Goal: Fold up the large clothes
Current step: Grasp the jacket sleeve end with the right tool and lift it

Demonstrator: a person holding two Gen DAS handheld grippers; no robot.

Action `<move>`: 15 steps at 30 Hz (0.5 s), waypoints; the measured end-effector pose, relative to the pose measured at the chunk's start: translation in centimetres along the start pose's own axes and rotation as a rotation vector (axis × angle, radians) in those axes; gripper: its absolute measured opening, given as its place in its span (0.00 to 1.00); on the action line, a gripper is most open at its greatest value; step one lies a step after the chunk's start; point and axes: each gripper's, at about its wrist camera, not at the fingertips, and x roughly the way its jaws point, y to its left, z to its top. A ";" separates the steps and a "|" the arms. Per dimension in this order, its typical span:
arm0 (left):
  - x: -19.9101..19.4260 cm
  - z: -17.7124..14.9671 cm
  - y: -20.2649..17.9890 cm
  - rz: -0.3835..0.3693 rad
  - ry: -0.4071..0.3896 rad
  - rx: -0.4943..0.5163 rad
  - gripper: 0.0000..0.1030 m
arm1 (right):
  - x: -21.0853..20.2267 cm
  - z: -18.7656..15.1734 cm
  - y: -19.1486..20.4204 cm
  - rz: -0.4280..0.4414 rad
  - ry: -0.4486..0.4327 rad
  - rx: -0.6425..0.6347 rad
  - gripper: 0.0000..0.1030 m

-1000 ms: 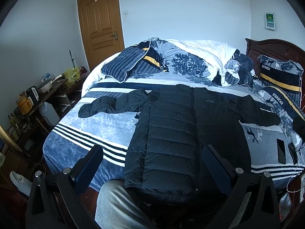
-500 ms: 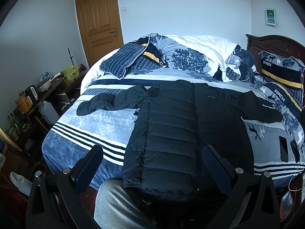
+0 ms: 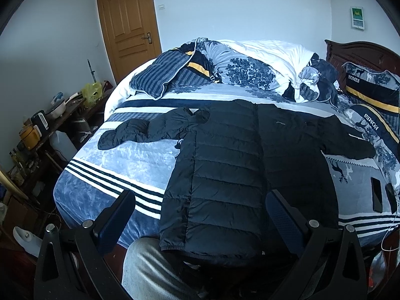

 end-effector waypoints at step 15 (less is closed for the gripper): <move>3.6 2.7 -1.9 -0.101 0.019 0.003 1.00 | 3.8 2.2 -5.0 0.090 0.033 0.104 1.00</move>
